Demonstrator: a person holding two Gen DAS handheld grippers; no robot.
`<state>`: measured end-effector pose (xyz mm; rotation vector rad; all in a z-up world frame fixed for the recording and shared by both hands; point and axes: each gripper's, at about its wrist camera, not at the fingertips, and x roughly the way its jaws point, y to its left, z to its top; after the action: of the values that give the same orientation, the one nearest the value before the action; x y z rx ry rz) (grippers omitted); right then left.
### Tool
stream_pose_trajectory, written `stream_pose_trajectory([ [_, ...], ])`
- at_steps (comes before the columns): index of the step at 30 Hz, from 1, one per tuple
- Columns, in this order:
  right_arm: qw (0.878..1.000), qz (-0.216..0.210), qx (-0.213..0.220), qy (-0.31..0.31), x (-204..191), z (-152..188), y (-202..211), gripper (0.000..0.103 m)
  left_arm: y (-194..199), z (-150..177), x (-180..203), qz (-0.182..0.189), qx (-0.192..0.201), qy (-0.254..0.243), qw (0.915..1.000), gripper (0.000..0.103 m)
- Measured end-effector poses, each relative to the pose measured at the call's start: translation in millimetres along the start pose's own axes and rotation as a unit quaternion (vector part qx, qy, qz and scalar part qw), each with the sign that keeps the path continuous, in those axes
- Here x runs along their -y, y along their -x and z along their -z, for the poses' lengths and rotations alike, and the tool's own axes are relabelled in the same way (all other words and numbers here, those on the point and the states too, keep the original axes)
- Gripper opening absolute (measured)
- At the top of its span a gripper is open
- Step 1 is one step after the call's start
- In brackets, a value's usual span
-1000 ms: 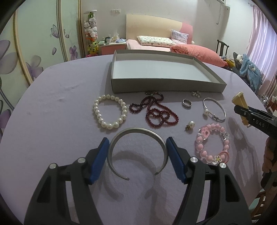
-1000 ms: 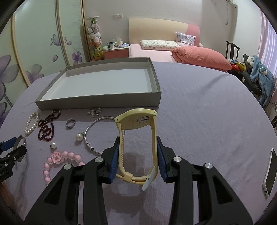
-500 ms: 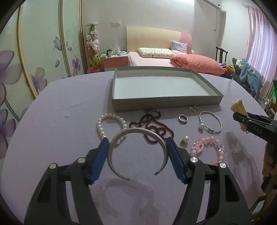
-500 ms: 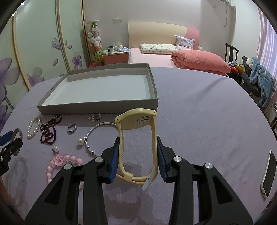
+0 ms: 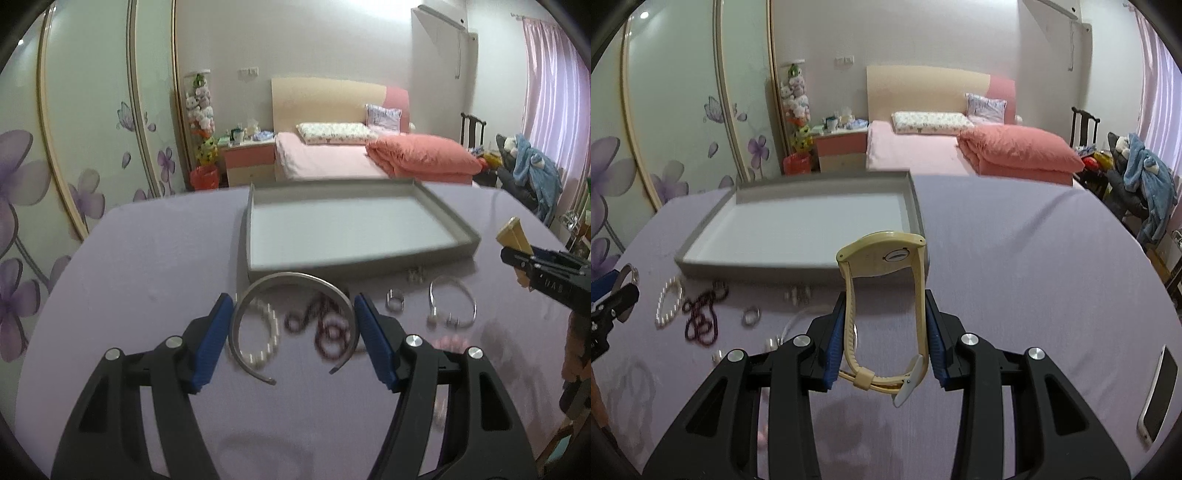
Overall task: Organize jewelry
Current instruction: 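Grasp the silver cuff bangle with the left tool while the right tool carries the yellow watch, then lower both held pieces into the grey tray and open both tools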
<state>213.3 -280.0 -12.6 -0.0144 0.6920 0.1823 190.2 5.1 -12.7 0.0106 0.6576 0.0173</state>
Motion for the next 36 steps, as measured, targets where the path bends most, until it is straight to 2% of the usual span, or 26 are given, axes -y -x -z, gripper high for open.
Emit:
stream_pose_trajectory([
  [6,1.000,-0.007,0.028,-0.004,-4,-38,-13,0.040,-24,-46,-2,0.015,0.018,0.016,0.9996,0.066],
  [11,0.999,-0.009,0.031,0.003,-11,-67,-45,0.040,-67,-75,0,0.027,0.002,0.029,0.9992,0.066],
  [15,1.000,-0.018,0.009,0.001,-14,-81,-76,0.040,-110,-91,1,0.020,-0.024,0.035,0.9989,0.066],
  [22,0.996,-0.018,-0.081,-0.018,-14,-94,-147,0.040,-166,-107,4,0.015,-0.065,0.043,0.9968,0.066],
  [29,0.992,0.008,-0.125,-0.005,-24,-92,-171,0.041,-202,-110,-1,0.012,-0.105,0.059,0.9926,0.066],
  [32,0.991,0.012,-0.132,0.002,-25,-87,-172,0.047,-209,-108,-2,0.016,-0.114,0.061,0.9915,0.066],
  [34,0.992,0.010,-0.130,0.001,-24,-85,-170,0.058,-212,-106,-1,0.015,-0.115,0.058,0.9915,0.066],
  [36,0.992,0.007,-0.124,0.003,-24,-85,-168,0.062,-216,-105,0,0.015,-0.120,0.057,0.9910,0.066],
])
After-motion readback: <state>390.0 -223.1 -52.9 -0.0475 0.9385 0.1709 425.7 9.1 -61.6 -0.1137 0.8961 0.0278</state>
